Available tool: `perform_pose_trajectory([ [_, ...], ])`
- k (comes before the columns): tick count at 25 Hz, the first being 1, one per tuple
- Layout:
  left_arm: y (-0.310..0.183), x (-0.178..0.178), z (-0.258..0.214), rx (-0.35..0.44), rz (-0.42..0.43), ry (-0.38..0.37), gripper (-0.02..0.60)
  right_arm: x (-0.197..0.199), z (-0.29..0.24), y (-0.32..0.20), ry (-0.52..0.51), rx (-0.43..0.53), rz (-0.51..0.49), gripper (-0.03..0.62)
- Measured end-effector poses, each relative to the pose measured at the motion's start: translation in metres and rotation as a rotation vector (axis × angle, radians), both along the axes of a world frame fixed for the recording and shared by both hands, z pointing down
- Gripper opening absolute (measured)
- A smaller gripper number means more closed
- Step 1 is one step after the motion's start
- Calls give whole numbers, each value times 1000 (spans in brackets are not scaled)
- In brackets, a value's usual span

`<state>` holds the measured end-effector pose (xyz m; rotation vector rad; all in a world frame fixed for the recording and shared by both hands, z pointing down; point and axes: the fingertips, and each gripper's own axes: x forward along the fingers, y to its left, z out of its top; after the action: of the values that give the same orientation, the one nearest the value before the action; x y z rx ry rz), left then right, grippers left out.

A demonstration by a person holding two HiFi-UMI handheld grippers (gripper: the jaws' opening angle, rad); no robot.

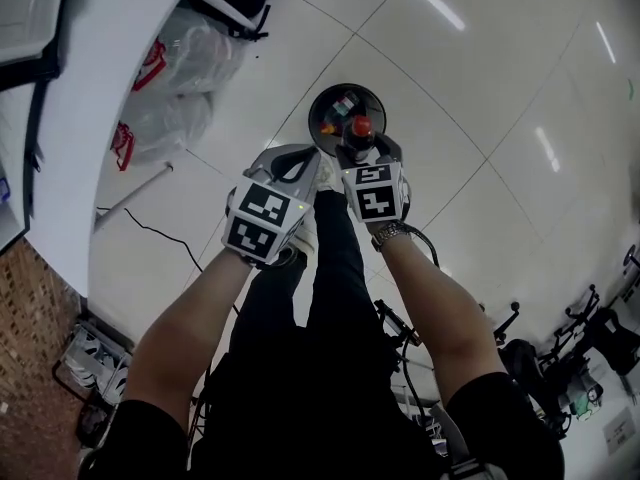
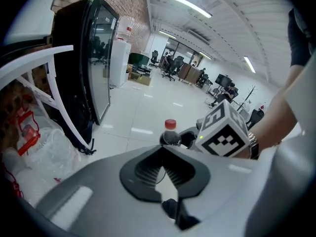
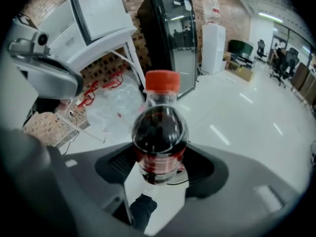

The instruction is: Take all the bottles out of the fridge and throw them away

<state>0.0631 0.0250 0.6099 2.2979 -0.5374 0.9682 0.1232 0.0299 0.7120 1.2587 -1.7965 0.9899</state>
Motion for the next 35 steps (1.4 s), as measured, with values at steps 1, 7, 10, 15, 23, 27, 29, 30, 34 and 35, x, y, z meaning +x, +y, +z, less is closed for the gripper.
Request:
perform_pose_trajectory([
  [1,4,0,4,-9,3,-1,3,0,7,3,1,-12,0,304],
  [7,13,-7,21,-35,3,-19,3,0,45,12,14,-88,1,307],
  [10,13,-10,24,-40,-1,-22,3,2,53,12,38,-110,-15,308],
  [15,11,-16,26,-23,-18,-24,3,-6,48,13,17,-112,-24,310],
  [23,9,-17,12,-26,-32,-16,3,-20,34,25,-21,-123,-39,308],
  [27,3,-22,-4,0,-60,-20,3,-24,13,18,-40,-101,-44,308],
  [29,0,-26,-15,19,-82,-22,3,-27,0,12,-44,-83,-65,308],
  [30,-2,-29,-20,27,-92,-24,3,-30,-8,8,-46,-73,-76,308],
  [34,-8,-37,-44,49,-133,-19,3,-39,-39,-12,-53,-20,-113,308],
  [35,-10,-40,-50,56,-143,-17,3,-42,-48,-16,-56,-4,-121,308],
])
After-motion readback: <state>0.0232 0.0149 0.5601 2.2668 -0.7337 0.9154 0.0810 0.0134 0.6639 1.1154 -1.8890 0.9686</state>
